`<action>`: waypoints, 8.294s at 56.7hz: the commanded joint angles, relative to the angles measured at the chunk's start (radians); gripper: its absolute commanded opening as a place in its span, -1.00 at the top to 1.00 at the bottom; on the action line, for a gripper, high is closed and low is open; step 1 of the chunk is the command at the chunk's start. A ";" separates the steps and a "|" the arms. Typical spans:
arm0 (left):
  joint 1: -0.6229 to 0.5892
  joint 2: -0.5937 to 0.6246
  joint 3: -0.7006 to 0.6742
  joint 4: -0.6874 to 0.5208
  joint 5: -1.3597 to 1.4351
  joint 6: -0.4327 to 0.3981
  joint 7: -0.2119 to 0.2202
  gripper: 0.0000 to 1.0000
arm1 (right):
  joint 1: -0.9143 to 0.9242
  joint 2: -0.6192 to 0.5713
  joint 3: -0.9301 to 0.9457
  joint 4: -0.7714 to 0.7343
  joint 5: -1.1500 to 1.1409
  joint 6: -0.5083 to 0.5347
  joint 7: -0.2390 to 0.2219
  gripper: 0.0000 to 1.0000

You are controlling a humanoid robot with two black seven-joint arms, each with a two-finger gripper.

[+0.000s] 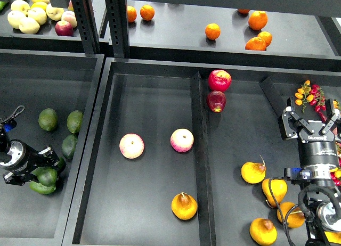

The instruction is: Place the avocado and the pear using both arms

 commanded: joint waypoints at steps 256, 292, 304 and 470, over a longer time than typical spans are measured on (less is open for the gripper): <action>0.007 -0.110 -0.048 0.031 0.008 0.000 0.000 -0.96 | 0.747 -0.120 -1.563 -0.664 -0.224 0.116 -0.411 -1.00; 0.009 -0.111 -0.048 0.031 0.007 0.000 0.000 -0.96 | 0.729 -0.093 -1.540 -0.701 -0.226 0.116 -0.411 -0.70; 0.009 -0.116 -0.048 0.032 0.007 0.000 0.000 -0.96 | 0.726 -0.082 -1.540 -0.703 -0.226 0.116 -0.411 -0.54; 0.012 -0.122 -0.061 0.031 0.007 0.000 0.000 -0.96 | 0.696 -0.424 -1.534 -0.617 -0.012 0.116 -0.411 0.92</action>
